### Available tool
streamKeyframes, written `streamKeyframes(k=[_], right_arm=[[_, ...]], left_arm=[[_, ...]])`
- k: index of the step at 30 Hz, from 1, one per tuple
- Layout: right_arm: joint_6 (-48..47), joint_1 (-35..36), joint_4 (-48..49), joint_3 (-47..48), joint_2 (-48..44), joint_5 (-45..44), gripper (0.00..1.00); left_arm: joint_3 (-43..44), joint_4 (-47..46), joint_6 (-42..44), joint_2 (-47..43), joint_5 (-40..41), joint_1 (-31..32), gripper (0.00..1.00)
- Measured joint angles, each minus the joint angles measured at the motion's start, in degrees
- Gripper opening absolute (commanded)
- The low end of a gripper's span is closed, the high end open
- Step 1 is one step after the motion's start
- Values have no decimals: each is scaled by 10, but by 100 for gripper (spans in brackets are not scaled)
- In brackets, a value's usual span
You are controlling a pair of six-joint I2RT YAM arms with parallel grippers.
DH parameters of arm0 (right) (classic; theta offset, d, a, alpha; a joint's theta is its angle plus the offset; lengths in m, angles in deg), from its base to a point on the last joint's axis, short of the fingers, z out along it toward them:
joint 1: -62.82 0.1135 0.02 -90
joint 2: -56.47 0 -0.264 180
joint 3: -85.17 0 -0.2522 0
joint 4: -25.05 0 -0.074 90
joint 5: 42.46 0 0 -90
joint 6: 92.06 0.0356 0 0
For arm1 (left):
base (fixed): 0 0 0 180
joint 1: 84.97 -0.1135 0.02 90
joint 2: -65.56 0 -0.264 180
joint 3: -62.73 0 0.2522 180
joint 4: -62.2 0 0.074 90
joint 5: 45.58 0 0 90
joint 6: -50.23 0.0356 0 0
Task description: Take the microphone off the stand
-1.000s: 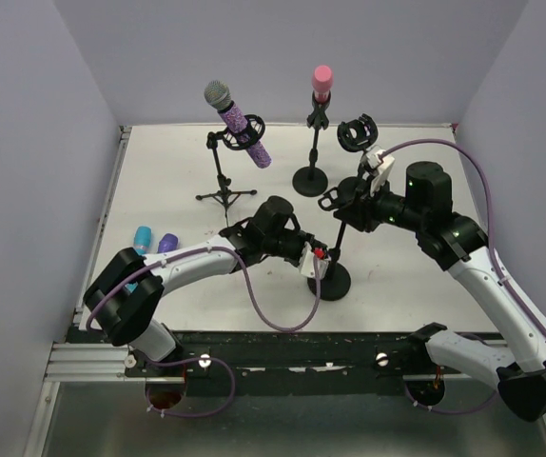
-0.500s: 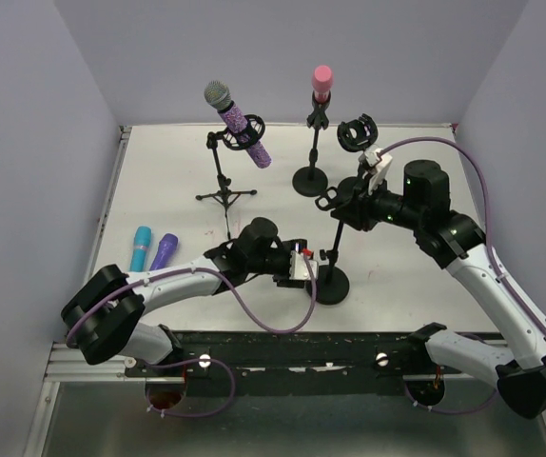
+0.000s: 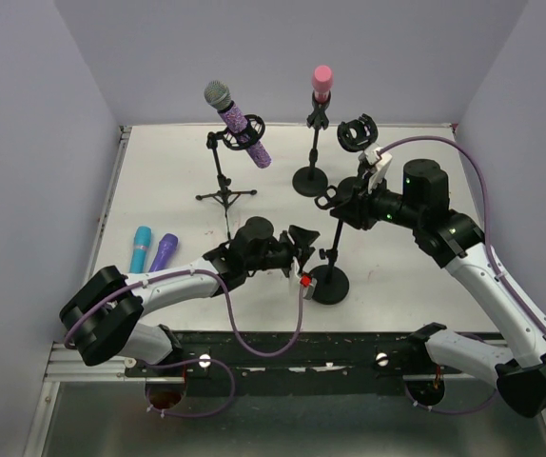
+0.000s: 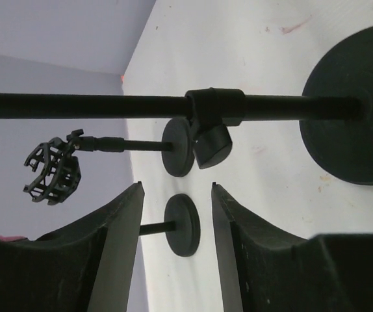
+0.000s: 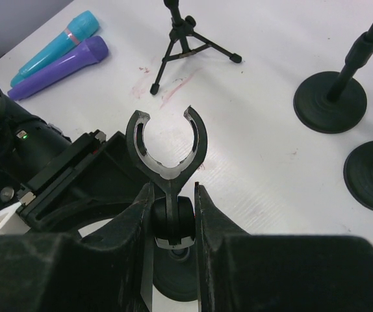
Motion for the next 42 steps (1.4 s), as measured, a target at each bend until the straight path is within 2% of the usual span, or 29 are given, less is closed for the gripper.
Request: streamKeyframes(k=[11, 17, 24, 31, 36, 42], right_arm=[[2, 0, 1, 0, 0, 0, 0], [5, 0, 4, 0, 2, 0, 1], [5, -1, 6, 0, 4, 0, 1], [10, 0, 11, 0, 7, 0, 1], [17, 0, 16, 0, 10, -1, 1], [32, -1, 28, 0, 18, -7, 1]], left_arm=[[0, 92, 135, 0, -34, 0, 49], [0, 100, 183, 1, -43, 1, 48], [0, 82, 176, 7, -35, 1, 45], [-1, 35, 130, 9, -5, 6, 47], [-9, 21, 132, 9, -10, 8, 46], [-9, 20, 152, 16, -36, 9, 29]])
